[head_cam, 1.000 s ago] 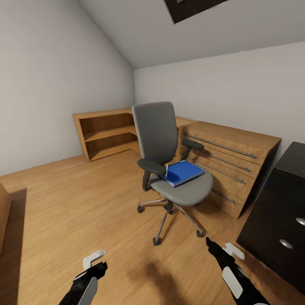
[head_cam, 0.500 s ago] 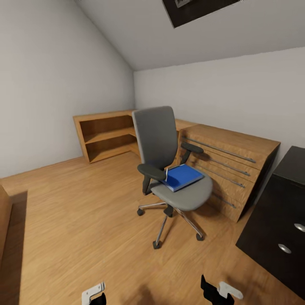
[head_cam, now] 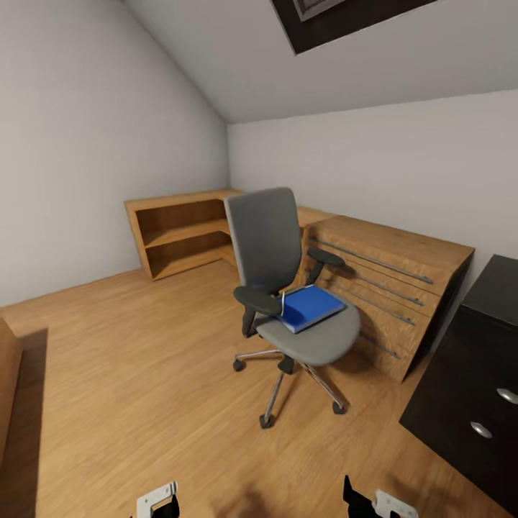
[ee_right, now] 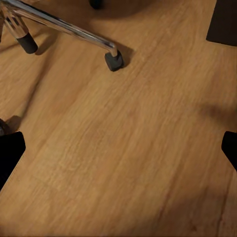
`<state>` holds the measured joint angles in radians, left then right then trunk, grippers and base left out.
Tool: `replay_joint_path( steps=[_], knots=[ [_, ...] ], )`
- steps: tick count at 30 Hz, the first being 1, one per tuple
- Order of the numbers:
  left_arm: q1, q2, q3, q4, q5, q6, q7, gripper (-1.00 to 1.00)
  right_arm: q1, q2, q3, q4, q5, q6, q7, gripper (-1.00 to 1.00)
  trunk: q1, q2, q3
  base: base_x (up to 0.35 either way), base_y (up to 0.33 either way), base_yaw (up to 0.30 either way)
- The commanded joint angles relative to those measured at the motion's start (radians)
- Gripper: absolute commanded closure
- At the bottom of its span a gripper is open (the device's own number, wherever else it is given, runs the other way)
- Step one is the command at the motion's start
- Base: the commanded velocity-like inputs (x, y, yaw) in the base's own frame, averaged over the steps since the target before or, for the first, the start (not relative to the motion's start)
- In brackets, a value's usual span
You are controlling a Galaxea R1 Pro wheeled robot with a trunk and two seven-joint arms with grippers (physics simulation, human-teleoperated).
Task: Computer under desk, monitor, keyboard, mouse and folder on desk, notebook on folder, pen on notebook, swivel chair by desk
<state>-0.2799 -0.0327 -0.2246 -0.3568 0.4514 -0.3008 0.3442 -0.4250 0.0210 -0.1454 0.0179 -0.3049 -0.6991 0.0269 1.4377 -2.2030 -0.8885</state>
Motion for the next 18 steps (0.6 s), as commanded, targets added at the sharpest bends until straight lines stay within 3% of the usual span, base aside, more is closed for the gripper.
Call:
replay_joint_path(
  steps=[1, 11, 18],
  knots=[
    [-0.001, 0.001, -0.008, 0.001, 0.009, -0.001, 0.007, -1.0, 0.0, 0.01, -0.008, 0.002, 0.002, -0.012, 0.003, -1.0, -0.004, 0.007, 0.002, 0.0, 0.0, 0.0],
    [-0.001, -0.001, -0.009, 0.0, 0.008, 0.004, 0.009, -1.0, 0.0, 0.014, -0.008, 0.002, 0.001, -0.035, 0.002, -1.0, -0.042, 0.077, 0.034, 0.0, 0.0, -0.005],
    [-0.001, -0.001, -0.009, 0.001, 0.009, 0.005, 0.009, -1.0, 0.0, 0.013, -0.008, 0.002, 0.001, -0.036, 0.002, -1.0, -0.069, 0.126, 0.056, -0.116, 0.0, -0.201]
  ],
)
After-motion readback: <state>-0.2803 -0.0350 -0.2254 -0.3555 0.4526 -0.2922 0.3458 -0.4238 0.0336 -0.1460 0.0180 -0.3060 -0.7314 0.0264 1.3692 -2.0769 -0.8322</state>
